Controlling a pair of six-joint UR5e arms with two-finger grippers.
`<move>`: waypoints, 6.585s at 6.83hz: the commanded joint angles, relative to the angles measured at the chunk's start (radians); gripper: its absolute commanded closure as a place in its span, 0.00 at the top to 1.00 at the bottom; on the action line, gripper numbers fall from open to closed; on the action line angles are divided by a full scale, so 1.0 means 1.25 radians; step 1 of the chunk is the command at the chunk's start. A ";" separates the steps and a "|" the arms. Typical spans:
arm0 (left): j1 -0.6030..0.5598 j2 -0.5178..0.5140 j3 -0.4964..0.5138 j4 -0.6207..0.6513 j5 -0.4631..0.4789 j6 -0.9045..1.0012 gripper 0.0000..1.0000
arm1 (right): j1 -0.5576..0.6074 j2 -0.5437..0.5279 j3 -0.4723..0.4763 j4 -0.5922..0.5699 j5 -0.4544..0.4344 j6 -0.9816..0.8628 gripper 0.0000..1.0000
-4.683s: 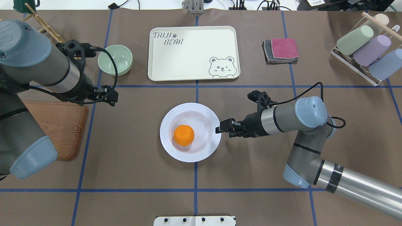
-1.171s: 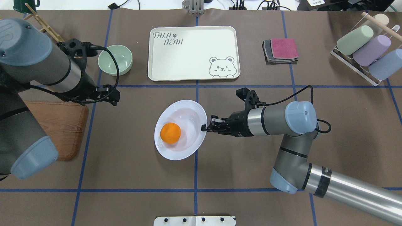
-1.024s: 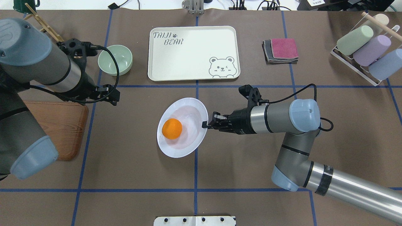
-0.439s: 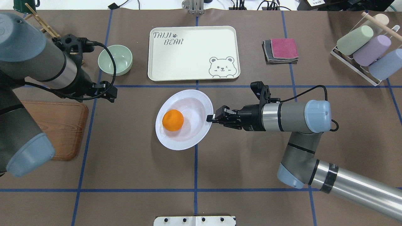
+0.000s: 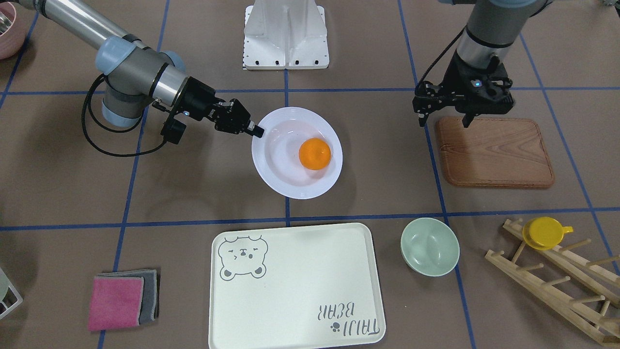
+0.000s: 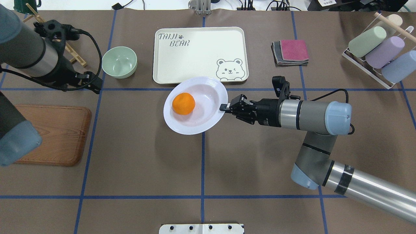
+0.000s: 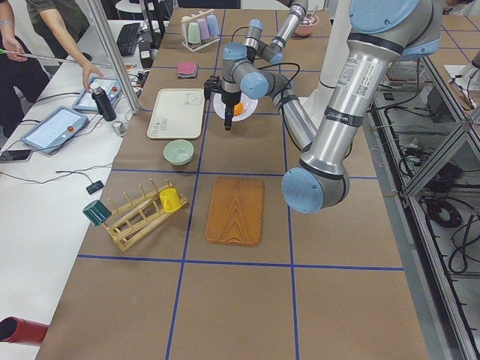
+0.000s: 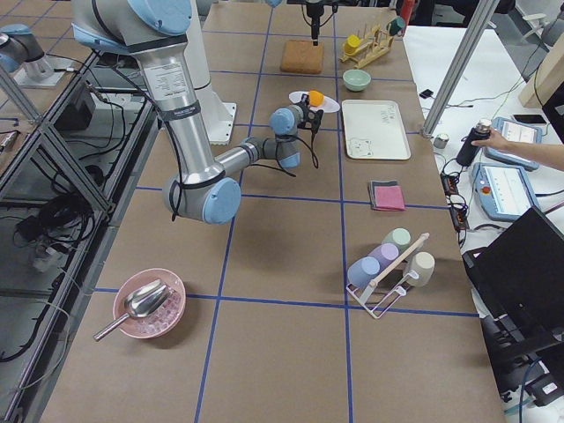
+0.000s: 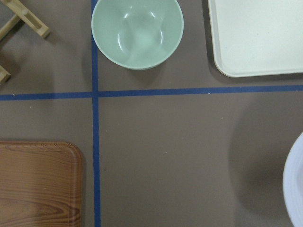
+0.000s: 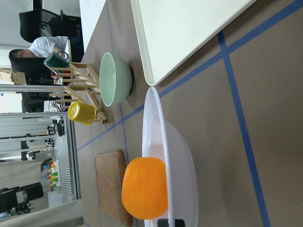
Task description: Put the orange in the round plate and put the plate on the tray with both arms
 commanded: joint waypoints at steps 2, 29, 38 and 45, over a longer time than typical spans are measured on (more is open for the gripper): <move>-0.166 0.038 0.067 0.005 -0.065 0.253 0.98 | 0.067 0.014 -0.062 0.001 -0.071 0.037 0.00; -0.320 0.178 0.098 -0.009 -0.136 0.587 0.98 | 0.232 -0.263 0.288 -0.426 0.300 -0.354 1.00; -0.417 0.457 0.290 -0.424 -0.174 0.650 0.99 | 0.580 -0.545 0.254 -0.814 0.405 -1.254 1.00; -0.467 0.461 0.304 -0.392 -0.213 0.689 0.99 | 0.669 -0.546 0.237 -0.924 0.402 -1.435 1.00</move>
